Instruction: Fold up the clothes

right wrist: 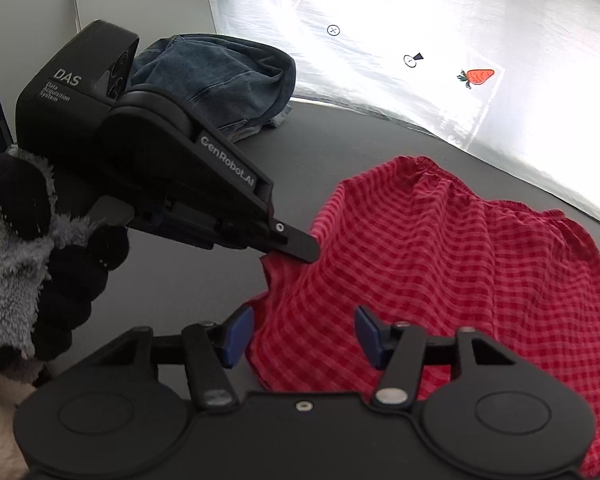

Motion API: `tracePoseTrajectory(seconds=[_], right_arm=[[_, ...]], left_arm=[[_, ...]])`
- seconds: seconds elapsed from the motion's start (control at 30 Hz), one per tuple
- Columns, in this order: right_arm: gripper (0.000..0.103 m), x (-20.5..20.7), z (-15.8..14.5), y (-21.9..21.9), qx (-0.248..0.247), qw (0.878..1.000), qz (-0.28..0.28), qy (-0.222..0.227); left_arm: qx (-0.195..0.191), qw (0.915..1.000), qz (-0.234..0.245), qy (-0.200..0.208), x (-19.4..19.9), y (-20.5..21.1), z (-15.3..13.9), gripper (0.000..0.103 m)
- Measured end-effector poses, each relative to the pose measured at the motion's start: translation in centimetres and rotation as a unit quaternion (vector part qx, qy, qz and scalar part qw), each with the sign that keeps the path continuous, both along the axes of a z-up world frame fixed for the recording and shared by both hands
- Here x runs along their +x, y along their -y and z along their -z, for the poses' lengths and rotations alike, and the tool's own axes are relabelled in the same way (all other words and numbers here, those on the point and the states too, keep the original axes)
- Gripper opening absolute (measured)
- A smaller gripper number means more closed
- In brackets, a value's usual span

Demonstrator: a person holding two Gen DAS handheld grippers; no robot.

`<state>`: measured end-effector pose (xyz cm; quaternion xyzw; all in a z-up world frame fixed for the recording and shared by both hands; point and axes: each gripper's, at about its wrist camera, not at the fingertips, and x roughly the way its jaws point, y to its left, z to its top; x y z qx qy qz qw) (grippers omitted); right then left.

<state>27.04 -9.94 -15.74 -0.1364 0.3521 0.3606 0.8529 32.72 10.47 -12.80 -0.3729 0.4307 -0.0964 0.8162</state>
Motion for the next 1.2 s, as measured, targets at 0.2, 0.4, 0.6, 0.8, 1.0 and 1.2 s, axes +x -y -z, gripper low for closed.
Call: tracePoseTrajectory(seconds=[0.2, 0.4, 0.6, 0.8, 1.0, 1.2], right_arm=[[0.051, 1.7, 1.4, -4.3, -0.013, 1.000, 0.001, -0.015], [0.003, 1.6, 1.9, -5.5, -0.058, 0.998, 0.008, 0.022], [0.003, -0.3, 0.0, -4.4, -0.068, 0.997, -0.001, 0.045], [0.003, -0.6, -1.2, -2.3, -0.059, 0.997, -0.025, 0.042], [0.003, 1.4, -2.2, 2.6, -0.013, 0.999, 0.028, 0.014], [0.003, 3.3, -3.9, 10.7, 0.080, 0.986, 0.146, -0.013]], left_arm=[[-0.036, 0.9993, 0.010, 0.002, 0.9, -1.2, -0.3, 0.001], [-0.040, 0.9991, -0.013, 0.003, 2.4, -2.9, 0.1, 0.025], [-0.063, 0.9947, -0.080, -0.005, 7.0, -5.8, 2.6, 0.064], [0.018, 0.9982, -0.038, -0.044, 16.6, -3.5, 3.7, 0.062], [-0.017, 0.9953, -0.082, -0.048, 20.9, -1.1, 3.5, 0.000], [0.007, 0.9985, -0.033, 0.043, 22.5, 5.8, -3.4, 0.000]])
